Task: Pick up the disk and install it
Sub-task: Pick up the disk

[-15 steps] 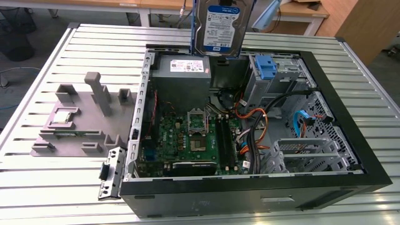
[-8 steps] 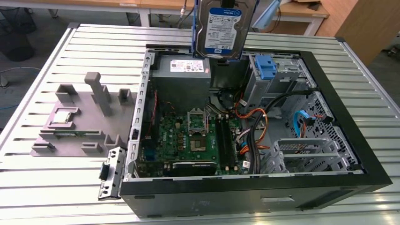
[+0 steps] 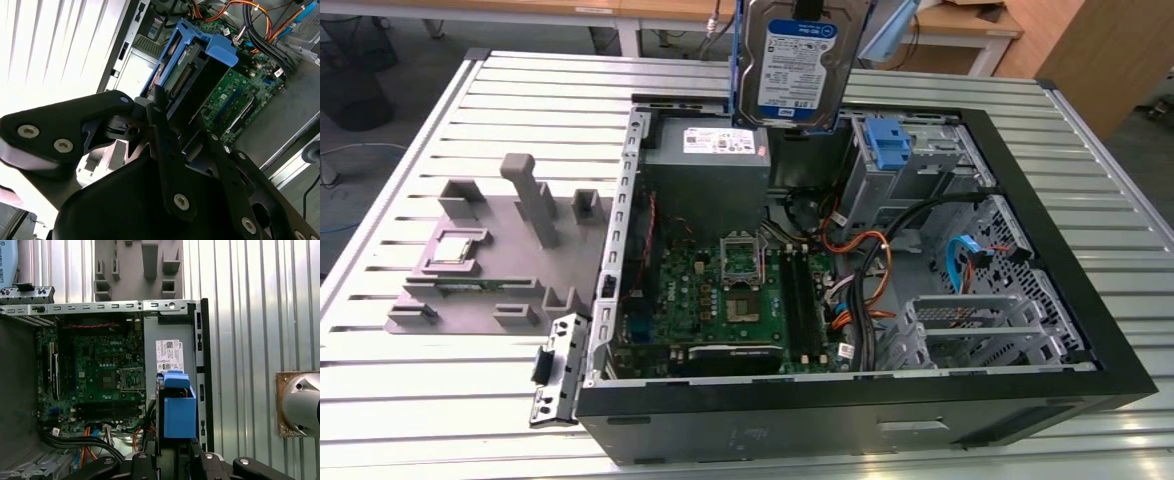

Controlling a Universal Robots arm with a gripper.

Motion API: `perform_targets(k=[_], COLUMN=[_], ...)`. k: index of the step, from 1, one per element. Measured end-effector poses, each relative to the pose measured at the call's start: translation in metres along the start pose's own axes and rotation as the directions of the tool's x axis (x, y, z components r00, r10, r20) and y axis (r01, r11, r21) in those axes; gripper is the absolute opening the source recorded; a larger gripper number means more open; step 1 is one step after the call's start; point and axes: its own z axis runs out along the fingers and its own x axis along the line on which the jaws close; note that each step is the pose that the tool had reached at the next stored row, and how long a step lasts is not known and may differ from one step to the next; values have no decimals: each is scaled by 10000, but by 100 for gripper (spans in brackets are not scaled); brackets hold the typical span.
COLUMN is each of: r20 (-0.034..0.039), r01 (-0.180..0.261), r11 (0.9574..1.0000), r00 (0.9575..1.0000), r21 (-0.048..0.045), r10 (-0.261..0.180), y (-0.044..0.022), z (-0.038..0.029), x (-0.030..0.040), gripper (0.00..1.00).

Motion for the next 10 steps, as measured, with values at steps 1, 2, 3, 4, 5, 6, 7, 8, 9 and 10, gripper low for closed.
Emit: perform_targets(k=[1,2,3,4,5,6,7,8,9,10], r20=[0,0,0,0,0,1,0,0,1,1], r01=[0,0,0,0,0,1,2,1,0,0], r11=[10000,10000,10000,10000,10000,10000,10000,10000,10000,10000], r00=[10000,10000,10000,10000,10000,10000,10000,10000,10000,10000], r21=[0,0,0,0,0,0,0,-1,0,1], r10=[0,0,0,0,0,-1,-2,-1,0,0], y=[0,0,0,0,0,0,-1,-1,-2,-2], z=[0,0,0,0,0,0,-1,-1,-1,-1], x=[0,0,0,1,1,4,10,18,28,38], gripper=[35,35,35,35,35,35,35,35,35,35])
